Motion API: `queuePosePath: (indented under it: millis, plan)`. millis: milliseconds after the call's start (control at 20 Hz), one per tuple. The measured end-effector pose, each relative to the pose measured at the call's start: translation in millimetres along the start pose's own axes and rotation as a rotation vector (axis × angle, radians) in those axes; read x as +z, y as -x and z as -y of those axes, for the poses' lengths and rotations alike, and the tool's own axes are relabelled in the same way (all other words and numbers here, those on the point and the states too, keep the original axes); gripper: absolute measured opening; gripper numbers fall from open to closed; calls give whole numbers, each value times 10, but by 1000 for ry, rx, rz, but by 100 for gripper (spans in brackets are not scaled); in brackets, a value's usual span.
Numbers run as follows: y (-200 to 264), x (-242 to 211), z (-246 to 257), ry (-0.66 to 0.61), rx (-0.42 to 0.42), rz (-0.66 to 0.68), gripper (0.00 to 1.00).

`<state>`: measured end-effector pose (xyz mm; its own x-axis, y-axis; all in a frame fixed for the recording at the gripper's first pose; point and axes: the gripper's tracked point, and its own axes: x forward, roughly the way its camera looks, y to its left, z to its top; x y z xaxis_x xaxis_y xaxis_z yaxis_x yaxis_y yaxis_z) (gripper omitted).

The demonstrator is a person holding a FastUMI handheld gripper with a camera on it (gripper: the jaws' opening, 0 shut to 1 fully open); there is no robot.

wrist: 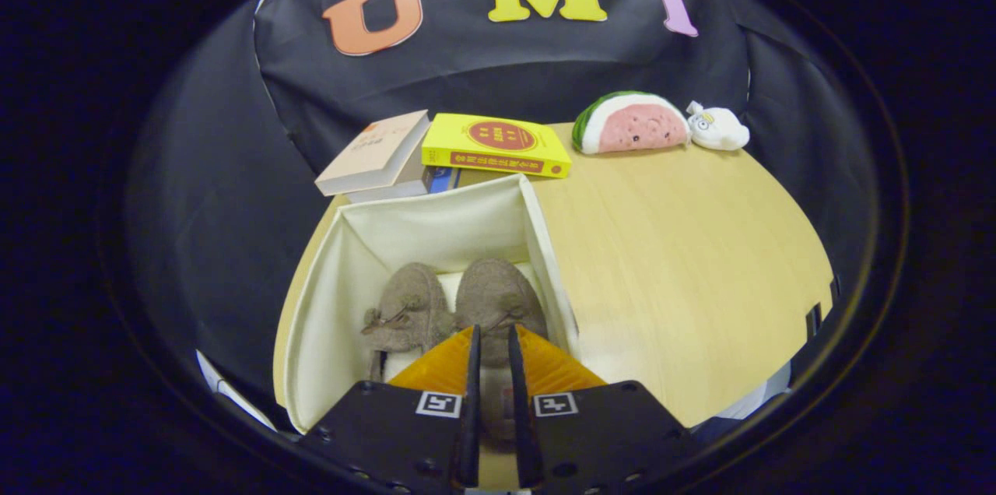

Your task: Open the storage box then place both shoes into the box .Put the left shoe in first, then the right shoe, with the right side of both shoes facing outward in a uniform manner.

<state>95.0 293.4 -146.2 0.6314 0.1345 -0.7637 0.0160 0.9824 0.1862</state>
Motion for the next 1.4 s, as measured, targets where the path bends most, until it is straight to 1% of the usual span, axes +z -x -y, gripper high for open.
queuePosePath:
  millis: [100, 150, 250, 350, 400, 500, 600, 700, 800, 900, 950, 1050, 1200, 1300, 1400]
  plan:
    - [74, 1, 1, 18, 7, 28, 29]
    - [117, -17, -24, 32, 18, 35, 31]
    - [247, 47, -79, 69, 49, 89, 47]
    - [360, 60, -106, 86, 70, 124, 69]
    - [424, 95, -111, 101, 73, 157, 84]
    - [544, 153, -43, 154, 58, 223, 87]
    - [712, 167, -1, 131, 71, 283, 91]
    - [895, 268, 96, 138, 77, 358, 90]
    - [1100, 417, 220, 140, 85, 474, 90]
    - [1231, 439, 468, 181, 47, 524, 98]
    - [1270, 502, 531, 206, 33, 561, 98]
    - [1452, 635, 784, 196, -3, 651, 98]
    - [1583, 610, 1086, 188, -4, 701, 97]
    - [1693, 625, 1321, 167, -26, 738, 97]
    - [1732, 595, 1481, 178, -48, 765, 96]
